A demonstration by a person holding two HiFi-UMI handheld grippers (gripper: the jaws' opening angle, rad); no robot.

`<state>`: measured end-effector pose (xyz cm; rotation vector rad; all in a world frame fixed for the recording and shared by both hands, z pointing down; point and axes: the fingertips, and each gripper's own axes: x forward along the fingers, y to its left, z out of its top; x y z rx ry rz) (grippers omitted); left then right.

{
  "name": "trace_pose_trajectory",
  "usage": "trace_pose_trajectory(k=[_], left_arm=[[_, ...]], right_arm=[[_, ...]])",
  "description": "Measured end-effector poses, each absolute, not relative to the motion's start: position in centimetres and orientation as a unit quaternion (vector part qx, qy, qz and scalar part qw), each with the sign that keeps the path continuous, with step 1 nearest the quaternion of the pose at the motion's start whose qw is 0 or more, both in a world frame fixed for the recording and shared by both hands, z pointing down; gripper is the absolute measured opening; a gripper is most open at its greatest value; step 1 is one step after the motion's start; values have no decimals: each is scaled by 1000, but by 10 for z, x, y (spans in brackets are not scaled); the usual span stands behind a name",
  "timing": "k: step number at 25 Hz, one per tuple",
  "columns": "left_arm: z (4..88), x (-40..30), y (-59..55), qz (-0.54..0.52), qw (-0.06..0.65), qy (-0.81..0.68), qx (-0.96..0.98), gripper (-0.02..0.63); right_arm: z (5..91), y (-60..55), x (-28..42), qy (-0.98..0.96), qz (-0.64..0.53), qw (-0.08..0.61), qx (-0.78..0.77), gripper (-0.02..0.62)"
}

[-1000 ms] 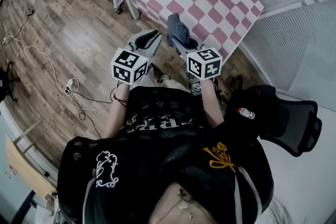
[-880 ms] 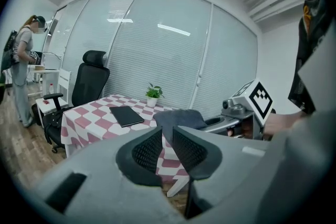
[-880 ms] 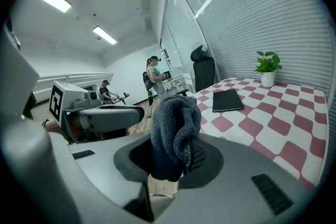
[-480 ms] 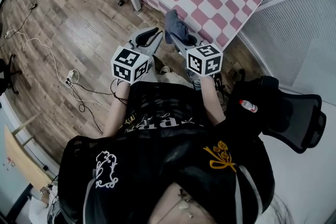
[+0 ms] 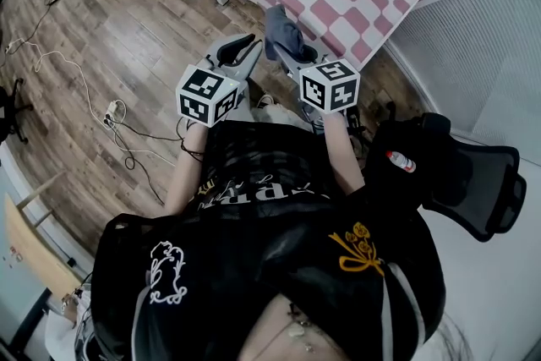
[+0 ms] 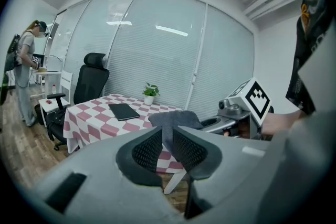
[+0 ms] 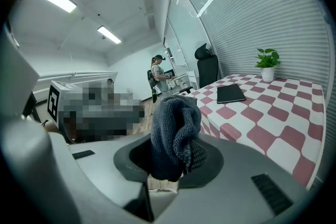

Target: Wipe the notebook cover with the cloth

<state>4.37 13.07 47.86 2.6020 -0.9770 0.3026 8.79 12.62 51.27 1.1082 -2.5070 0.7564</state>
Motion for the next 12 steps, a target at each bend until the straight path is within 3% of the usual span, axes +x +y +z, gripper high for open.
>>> trace_pose_trajectory(k=[12], left_arm=[[476,39,124,100,167,-356,914,63]], right_arm=[[516,125,75,-880,246,176,366,85]])
